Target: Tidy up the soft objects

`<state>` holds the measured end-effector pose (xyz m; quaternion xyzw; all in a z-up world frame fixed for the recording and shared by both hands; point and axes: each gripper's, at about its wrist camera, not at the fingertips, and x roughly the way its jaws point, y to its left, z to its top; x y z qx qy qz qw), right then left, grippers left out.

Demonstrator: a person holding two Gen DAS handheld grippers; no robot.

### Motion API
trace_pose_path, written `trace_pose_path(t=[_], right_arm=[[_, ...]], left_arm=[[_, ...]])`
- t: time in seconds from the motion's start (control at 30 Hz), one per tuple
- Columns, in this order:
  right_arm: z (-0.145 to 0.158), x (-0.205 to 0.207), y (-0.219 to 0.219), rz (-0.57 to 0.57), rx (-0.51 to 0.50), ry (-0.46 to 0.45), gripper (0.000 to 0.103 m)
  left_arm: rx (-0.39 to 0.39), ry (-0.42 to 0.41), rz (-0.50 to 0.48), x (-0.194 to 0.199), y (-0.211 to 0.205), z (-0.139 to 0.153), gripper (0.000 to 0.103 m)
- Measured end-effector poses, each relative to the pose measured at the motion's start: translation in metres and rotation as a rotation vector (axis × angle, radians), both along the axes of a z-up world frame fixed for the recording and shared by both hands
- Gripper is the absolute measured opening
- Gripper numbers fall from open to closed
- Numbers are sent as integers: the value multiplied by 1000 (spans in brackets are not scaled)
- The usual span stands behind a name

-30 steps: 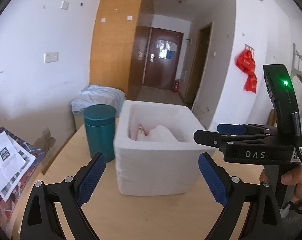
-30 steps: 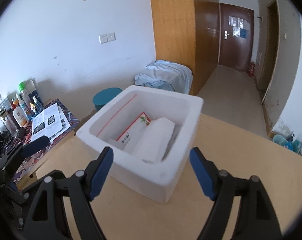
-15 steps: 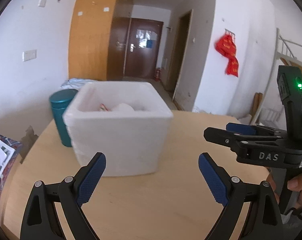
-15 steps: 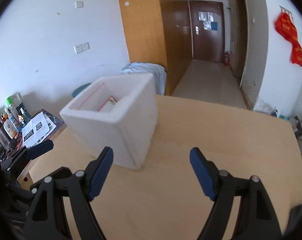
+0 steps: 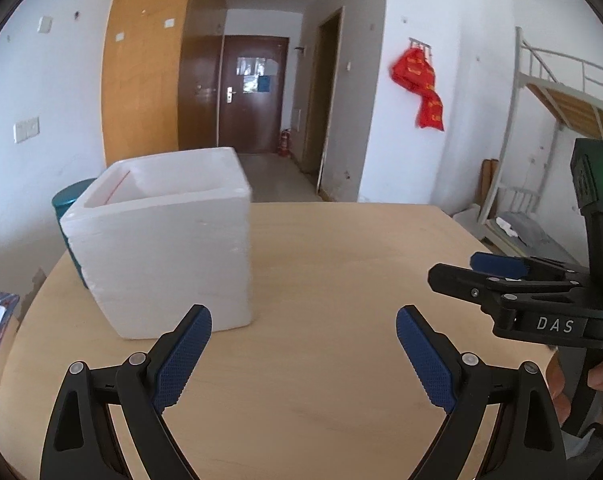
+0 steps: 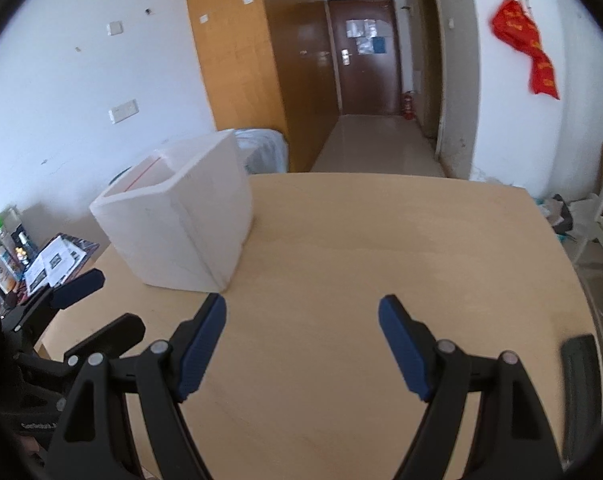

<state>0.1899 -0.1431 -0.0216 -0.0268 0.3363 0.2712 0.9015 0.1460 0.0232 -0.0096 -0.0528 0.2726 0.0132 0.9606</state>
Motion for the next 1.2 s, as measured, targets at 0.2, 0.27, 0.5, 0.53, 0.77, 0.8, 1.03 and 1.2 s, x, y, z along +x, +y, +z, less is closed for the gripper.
trace_pose_path(t=[0.2,0.27,0.5,0.53,0.77,0.8,1.03,1.2], right_arm=[[0,-15,-21,-52,32,-30,82],[1,-22,-25,-62,42,-54,82],[4,-44,-41,-69,77,-112,82],[6,-48,-43,-69,87,-132,82],[19,-76,-43,-78,127,-249,90],[21,-79,-44,-79,133,-258,91],[29,-106,-45,-67,168,-342,103],[25,-116,-46,-94,157,-373,103]], left_arm=[[-14,-32,-15,-6,-10,2,94],[-14,-46,-6,-10,-10,4,94],[6,-104,46,-29,-7,8,94],[8,-115,49,-33,-8,10,94],[62,-211,61,-63,-15,23,94],[63,-219,61,-67,-15,24,94],[87,-332,91,-106,-19,34,103],[111,-343,112,-118,-20,32,103]])
